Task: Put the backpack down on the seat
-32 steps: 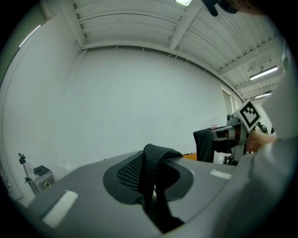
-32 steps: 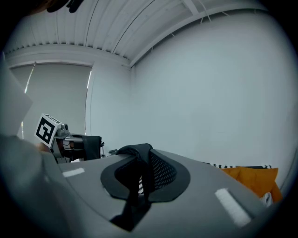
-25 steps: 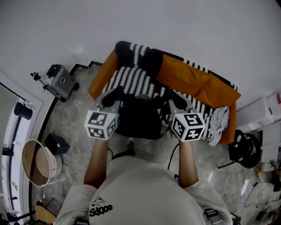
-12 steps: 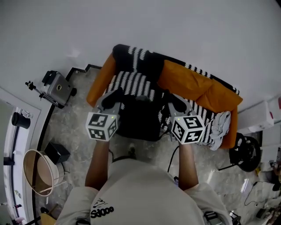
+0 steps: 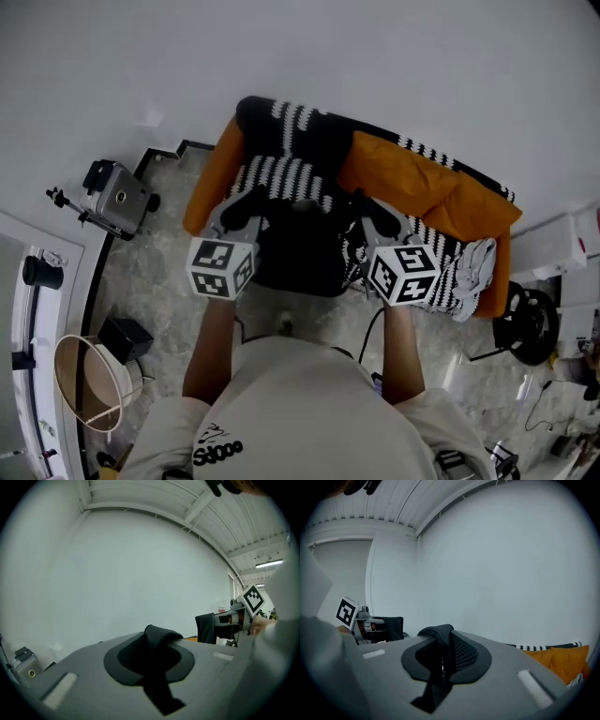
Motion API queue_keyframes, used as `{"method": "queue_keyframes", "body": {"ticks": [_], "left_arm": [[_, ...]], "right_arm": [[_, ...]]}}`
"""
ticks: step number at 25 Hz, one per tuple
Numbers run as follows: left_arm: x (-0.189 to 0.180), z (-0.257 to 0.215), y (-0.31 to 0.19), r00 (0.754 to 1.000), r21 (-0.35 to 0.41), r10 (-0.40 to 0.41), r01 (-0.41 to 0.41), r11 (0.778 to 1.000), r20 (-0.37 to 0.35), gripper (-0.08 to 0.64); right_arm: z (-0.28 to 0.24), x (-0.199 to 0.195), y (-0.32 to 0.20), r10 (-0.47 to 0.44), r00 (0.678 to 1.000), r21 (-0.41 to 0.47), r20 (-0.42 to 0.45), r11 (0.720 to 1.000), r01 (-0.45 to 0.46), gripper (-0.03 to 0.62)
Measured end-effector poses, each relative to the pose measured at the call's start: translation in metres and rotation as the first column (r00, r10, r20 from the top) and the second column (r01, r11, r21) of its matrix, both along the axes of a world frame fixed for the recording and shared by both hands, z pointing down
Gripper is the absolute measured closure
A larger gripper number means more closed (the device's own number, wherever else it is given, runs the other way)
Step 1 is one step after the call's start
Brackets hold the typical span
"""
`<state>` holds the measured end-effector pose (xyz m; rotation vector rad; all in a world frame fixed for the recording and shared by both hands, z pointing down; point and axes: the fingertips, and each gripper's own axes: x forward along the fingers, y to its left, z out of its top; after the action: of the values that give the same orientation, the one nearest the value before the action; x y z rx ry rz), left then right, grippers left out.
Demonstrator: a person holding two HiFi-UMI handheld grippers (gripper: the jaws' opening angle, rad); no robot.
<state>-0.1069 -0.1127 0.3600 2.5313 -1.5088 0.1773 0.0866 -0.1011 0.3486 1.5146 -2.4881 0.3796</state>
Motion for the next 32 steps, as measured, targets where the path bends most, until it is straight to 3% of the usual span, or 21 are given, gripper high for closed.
{"method": "queue_keyframes", "body": {"ticks": [16,32], "left_arm": [[-0.011,0.008,-0.055,0.999,-0.003,0.049,-0.049,0.999,-0.020,0.516],[-0.014,0.042,-0.124,0.999,-0.060,0.003,-0.005,0.998,-0.033,0.517]], "right_arm": [[0.013,-0.008,-0.047,0.067,0.998,-0.030,0.011,0.997,-0.066,0.557],[0.044,-0.009,-0.123,0.023,0.999,-0.073,0.041,0.997,-0.020,0.557]]}}
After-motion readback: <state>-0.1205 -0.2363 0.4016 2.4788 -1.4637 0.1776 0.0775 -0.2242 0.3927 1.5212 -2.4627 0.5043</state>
